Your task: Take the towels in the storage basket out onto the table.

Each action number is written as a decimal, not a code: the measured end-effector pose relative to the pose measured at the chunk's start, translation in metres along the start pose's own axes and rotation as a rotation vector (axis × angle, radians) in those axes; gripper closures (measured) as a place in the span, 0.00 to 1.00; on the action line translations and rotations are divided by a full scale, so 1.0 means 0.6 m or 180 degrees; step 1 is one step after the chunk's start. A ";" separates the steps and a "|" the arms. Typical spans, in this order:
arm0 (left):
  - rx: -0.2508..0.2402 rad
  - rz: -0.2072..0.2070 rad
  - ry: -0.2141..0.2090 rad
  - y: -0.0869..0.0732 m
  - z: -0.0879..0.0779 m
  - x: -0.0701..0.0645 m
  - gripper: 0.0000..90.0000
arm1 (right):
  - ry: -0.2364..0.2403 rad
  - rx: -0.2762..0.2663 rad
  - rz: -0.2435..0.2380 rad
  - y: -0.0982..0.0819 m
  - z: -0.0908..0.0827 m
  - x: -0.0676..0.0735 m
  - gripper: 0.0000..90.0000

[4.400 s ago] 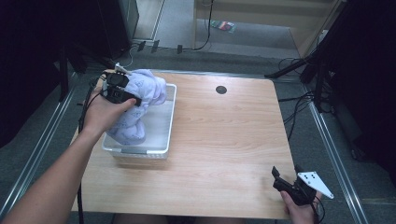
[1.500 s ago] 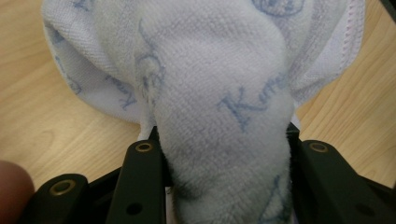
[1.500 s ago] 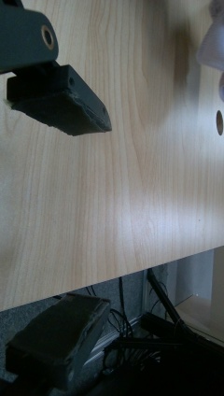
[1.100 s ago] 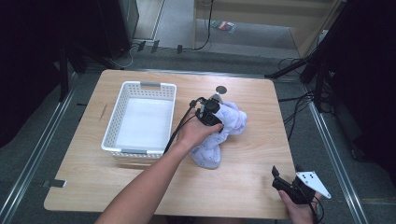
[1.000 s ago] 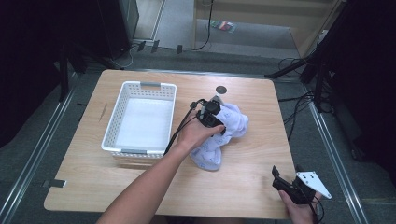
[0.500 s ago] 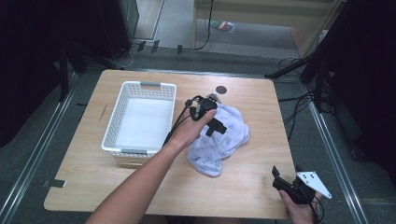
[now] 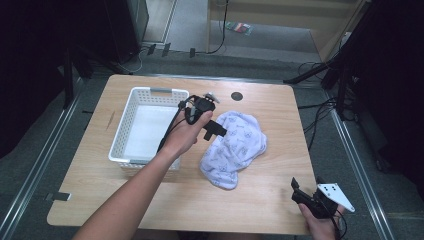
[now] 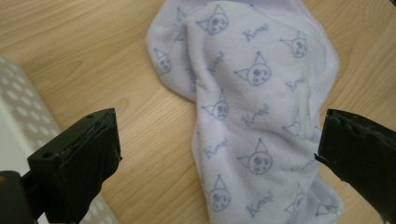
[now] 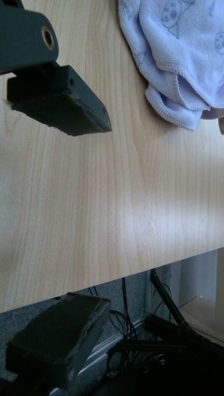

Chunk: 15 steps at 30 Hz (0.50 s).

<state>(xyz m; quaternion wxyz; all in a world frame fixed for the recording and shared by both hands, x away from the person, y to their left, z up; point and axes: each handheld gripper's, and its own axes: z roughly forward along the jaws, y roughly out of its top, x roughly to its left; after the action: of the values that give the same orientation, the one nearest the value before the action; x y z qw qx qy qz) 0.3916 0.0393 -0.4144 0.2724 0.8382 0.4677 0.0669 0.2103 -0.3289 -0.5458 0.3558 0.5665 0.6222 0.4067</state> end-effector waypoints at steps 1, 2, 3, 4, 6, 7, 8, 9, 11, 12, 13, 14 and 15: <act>-0.0002 -0.0010 0.0021 -0.002 -0.003 0.004 0.00 | 0.0000 0.0004 0.0004 0.000 0.000 0.000 0.15; -0.0019 -0.0039 0.0051 -0.005 -0.008 0.009 0.00 | -0.0001 0.0005 0.0005 0.000 0.000 0.000 0.15; -0.0032 -0.0052 0.0055 -0.007 -0.012 0.014 0.00 | -0.0003 0.0007 0.0006 0.000 0.000 0.000 0.15; -0.0037 -0.0063 0.0057 -0.009 -0.017 0.019 0.00 | -0.0002 0.0008 0.0002 0.000 0.000 0.000 0.15; -0.0063 -0.0065 0.0094 -0.013 -0.026 0.027 0.00 | -0.0002 0.0007 0.0003 0.000 0.000 0.000 0.15; -0.0070 -0.0059 0.0133 -0.015 -0.030 0.030 0.00 | -0.0004 0.0009 0.0005 0.000 0.000 0.000 0.15; -0.0075 -0.0069 0.0141 -0.017 -0.034 0.035 0.00 | 0.0000 0.0009 0.0005 0.000 0.000 0.000 0.15; -0.0088 -0.0086 0.0139 -0.019 -0.037 0.038 0.00 | 0.0000 0.0009 0.0005 0.000 0.000 0.000 0.15; -0.0115 -0.0102 0.0157 -0.024 -0.046 0.045 0.00 | 0.0003 0.0012 0.0005 0.000 0.001 0.000 0.15; -0.0127 -0.0103 0.0164 -0.028 -0.051 0.051 0.00 | 0.0000 0.0014 0.0007 0.000 0.001 0.000 0.15; -0.0138 -0.0113 0.0174 -0.030 -0.053 0.054 0.00 | -0.0003 0.0016 0.0007 0.000 0.001 0.000 0.15; -0.0144 -0.0137 0.0185 -0.034 -0.058 0.060 0.00 | -0.0004 0.0019 0.0010 0.000 0.001 0.000 0.15; -0.0152 -0.0150 0.0200 -0.037 -0.062 0.065 0.00 | -0.0008 0.0021 0.0010 0.000 0.001 0.000 0.15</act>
<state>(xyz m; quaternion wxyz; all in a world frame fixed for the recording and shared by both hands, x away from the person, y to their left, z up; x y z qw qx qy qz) 0.3828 0.0949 -0.4004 0.2791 0.8177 0.4939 0.0979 0.2111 -0.3287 -0.5459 0.3541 0.5691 0.6223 0.4044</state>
